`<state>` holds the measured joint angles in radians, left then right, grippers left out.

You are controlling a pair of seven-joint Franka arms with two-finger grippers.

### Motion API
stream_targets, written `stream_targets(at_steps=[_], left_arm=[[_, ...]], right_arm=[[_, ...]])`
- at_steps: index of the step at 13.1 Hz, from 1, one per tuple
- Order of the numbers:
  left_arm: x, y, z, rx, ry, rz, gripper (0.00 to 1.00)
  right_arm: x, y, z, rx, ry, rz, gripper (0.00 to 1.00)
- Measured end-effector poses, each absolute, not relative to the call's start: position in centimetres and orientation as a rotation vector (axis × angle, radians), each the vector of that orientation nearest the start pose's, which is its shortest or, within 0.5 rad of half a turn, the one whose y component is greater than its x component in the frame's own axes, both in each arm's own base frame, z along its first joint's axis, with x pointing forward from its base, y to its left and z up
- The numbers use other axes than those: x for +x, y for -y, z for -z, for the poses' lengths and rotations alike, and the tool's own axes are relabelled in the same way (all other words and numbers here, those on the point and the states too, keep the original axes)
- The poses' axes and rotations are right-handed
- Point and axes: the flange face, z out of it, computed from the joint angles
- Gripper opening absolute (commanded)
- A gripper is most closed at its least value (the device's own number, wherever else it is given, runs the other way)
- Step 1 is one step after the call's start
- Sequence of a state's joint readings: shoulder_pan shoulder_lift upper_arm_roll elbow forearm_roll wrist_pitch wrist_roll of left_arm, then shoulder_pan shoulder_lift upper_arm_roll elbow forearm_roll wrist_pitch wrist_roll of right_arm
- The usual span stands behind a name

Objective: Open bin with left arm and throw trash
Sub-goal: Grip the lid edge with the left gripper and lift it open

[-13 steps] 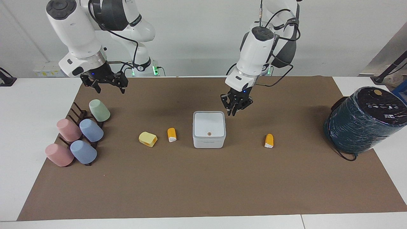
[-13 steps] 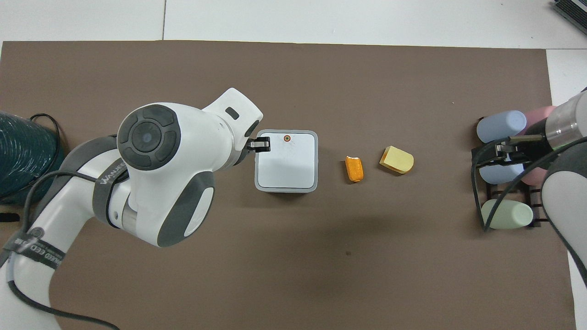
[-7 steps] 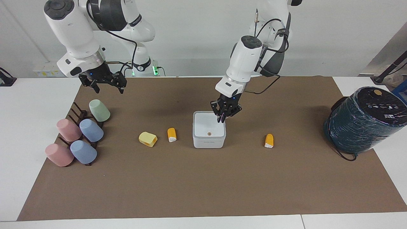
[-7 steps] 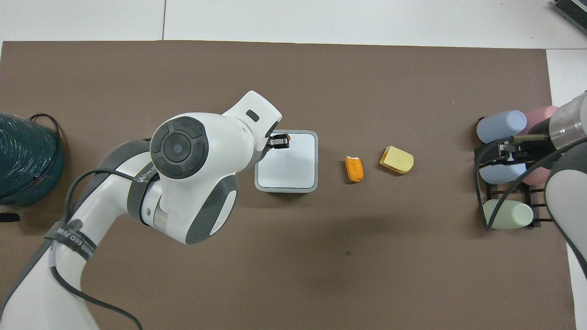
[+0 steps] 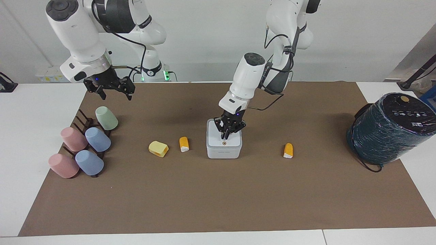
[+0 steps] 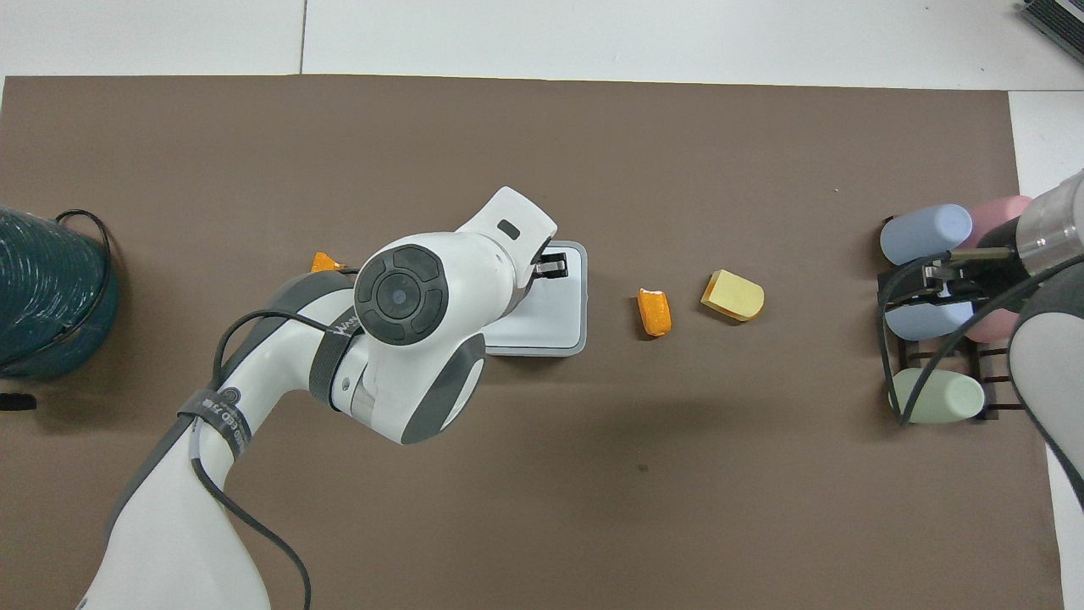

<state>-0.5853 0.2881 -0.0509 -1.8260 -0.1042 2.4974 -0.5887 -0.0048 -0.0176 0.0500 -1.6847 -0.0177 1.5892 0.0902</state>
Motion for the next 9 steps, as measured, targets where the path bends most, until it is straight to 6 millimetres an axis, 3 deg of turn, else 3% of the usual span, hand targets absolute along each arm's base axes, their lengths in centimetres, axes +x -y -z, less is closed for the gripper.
stream_targets(at_steps=[3,9], left_arm=[[53.71,39.15,-40.97,-3.407,0.054,0.458,0.17],[53.68,39.92,-41.27,-3.407,0.035,0.444,0.18]], right_arm=[[54.67,-2.78,-58.26,-3.163,-0.056,-0.108,1.0],[55.39,-3.09,-57.99,-3.16,-0.047,-0.015,1.0]])
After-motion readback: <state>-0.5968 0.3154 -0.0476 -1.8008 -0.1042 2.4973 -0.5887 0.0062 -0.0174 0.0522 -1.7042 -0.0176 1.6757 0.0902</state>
